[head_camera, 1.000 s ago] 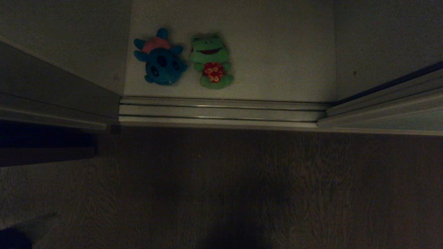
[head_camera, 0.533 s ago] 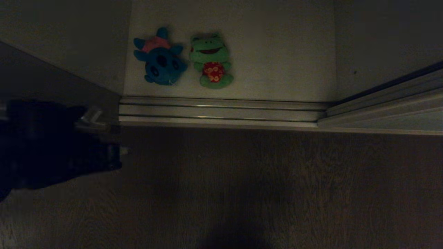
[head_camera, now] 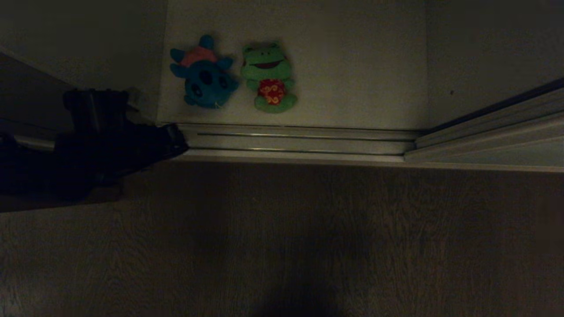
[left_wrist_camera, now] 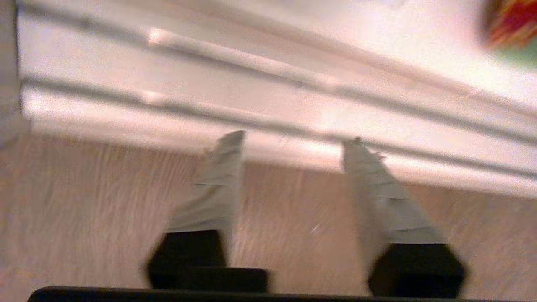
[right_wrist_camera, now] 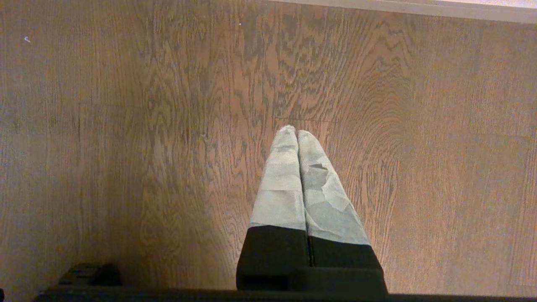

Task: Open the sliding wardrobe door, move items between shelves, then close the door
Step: Place the blue doll on the higher shelf

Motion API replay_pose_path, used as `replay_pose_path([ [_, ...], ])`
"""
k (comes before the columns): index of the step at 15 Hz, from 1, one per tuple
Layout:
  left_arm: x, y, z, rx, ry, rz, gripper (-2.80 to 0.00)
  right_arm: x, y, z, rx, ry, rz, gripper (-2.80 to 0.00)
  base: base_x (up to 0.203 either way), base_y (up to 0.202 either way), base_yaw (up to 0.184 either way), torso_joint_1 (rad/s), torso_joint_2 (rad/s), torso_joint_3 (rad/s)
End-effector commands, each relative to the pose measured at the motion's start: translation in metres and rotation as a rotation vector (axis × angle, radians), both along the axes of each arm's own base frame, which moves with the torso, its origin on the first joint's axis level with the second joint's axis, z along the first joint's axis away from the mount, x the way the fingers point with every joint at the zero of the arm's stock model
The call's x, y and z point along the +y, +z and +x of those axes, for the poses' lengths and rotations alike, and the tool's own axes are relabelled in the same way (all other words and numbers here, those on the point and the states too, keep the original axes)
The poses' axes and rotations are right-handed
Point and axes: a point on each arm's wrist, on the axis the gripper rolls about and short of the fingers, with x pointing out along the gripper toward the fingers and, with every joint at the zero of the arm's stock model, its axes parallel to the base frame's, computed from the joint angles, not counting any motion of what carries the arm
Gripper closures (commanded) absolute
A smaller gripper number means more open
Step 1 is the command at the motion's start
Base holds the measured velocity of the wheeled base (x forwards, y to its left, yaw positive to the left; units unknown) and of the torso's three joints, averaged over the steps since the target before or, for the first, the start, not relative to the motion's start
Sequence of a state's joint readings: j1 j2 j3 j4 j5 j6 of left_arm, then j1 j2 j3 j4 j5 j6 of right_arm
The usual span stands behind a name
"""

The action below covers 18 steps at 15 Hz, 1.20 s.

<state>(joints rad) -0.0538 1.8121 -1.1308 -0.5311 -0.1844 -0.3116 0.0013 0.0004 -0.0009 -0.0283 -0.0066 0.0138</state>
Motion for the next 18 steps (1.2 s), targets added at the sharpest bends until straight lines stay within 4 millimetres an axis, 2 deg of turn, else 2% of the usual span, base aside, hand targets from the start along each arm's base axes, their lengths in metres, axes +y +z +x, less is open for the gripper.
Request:
replay_pose_path([
  [1, -0.002, 0.015, -0.003, -0.049, -0.006, -0.014, -2.8, 0.0, 0.0, 0.0, -0.005, 0.0, 0.0, 0.0, 0.0, 0.0, 0.0, 0.0, 0.0, 0.0],
  [3, -0.003, 0.029, -0.003, -0.136, -0.001, -0.048, -2.8, 0.0, 0.0, 0.0, -0.004, 0.0, 0.0, 0.0, 0.0, 0.0, 0.0, 0.0, 0.0, 0.0],
  [4, -0.004, 0.029, 0.002, -0.167, 0.003, -0.054, -2.8, 0.0, 0.0, 0.0, -0.003, -0.001, 0.0, 0.0, 0.0, 0.0, 0.0, 0.0, 0.0, 0.0],
  [7, -0.009, 0.012, 0.031, -0.201, 0.023, -0.056, -2.8, 0.0, 0.0, 0.0, -0.005, -0.001, 0.0, 0.0, 0.0, 0.0, 0.0, 0.0, 0.0, 0.0],
  [11, -0.016, 0.0, 0.069, -0.266, 0.062, -0.066, -2.8, 0.0, 0.0, 0.0, -0.004, 0.001, 0.0, 0.0, 0.0, 0.0, 0.0, 0.0, 0.0, 0.0],
  [13, -0.018, 0.01, 0.073, -0.38, 0.091, -0.104, -2.8, 0.0, 0.0, 0.0, -0.005, -0.001, 0.0, 0.0, 0.0, 0.0, 0.0, 0.0, 0.0, 0.0],
  [15, -0.021, 0.014, 0.079, -0.416, 0.086, -0.124, -2.8, 0.0, 0.0, 0.0, -0.005, 0.001, 0.0, 0.0, 0.0, 0.0, 0.0, 0.0, 0.0, 0.0],
  [18, -0.029, 0.0, 0.092, -0.385, 0.068, -0.169, -2.8, 0.0, 0.0, 0.0, -0.005, 0.001, 0.0, 0.0, 0.0, 0.0, 0.0, 0.0, 0.0, 0.0],
])
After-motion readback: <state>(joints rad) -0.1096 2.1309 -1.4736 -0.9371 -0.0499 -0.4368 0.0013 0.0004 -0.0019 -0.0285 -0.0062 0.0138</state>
